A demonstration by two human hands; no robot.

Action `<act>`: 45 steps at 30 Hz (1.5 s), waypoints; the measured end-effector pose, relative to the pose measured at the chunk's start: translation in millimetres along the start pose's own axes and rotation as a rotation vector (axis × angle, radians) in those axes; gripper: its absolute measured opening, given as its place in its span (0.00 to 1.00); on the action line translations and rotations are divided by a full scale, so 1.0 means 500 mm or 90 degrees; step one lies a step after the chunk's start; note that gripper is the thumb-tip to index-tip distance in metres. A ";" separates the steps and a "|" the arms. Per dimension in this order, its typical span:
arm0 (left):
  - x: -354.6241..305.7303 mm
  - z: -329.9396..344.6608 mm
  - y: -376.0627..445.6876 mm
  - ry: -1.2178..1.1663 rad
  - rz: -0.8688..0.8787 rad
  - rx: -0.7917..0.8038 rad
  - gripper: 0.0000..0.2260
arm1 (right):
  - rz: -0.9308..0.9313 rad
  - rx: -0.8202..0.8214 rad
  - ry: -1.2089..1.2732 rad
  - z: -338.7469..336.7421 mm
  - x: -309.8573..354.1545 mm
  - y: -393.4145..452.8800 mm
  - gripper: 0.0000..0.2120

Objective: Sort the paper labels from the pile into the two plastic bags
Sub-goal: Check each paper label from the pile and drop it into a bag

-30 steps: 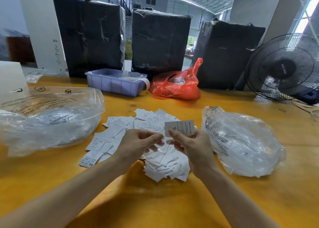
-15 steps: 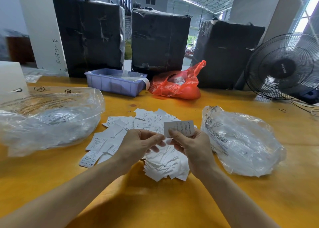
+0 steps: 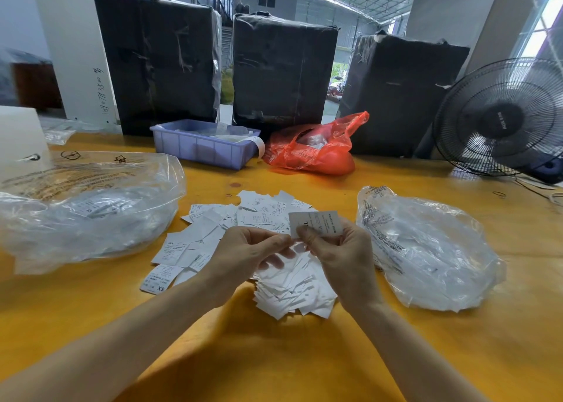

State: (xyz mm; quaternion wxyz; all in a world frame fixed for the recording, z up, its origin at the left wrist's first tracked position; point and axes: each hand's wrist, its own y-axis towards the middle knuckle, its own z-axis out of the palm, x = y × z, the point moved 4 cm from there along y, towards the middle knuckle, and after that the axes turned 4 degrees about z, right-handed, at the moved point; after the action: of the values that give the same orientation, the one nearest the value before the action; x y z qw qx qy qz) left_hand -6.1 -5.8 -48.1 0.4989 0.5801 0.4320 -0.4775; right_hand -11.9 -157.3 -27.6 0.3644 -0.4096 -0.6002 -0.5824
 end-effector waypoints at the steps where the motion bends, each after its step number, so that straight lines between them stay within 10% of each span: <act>1: -0.001 -0.002 0.001 -0.004 0.003 -0.008 0.07 | -0.002 0.002 -0.006 0.001 0.001 0.000 0.04; 20: -0.001 -0.023 0.007 0.034 0.024 -0.042 0.02 | 0.384 0.234 0.086 -0.001 -0.030 0.000 0.10; 45: 0.009 -0.006 0.000 -0.095 0.037 -0.095 0.15 | 0.399 0.164 0.070 -0.006 -0.042 0.004 0.08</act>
State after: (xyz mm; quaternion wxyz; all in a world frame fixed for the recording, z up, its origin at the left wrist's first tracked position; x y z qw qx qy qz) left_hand -5.0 -2.8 -52.2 0.5849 0.5167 0.4108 -0.4713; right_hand -2.0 -161.7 -45.7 0.6060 -0.4927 -0.4932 -0.3830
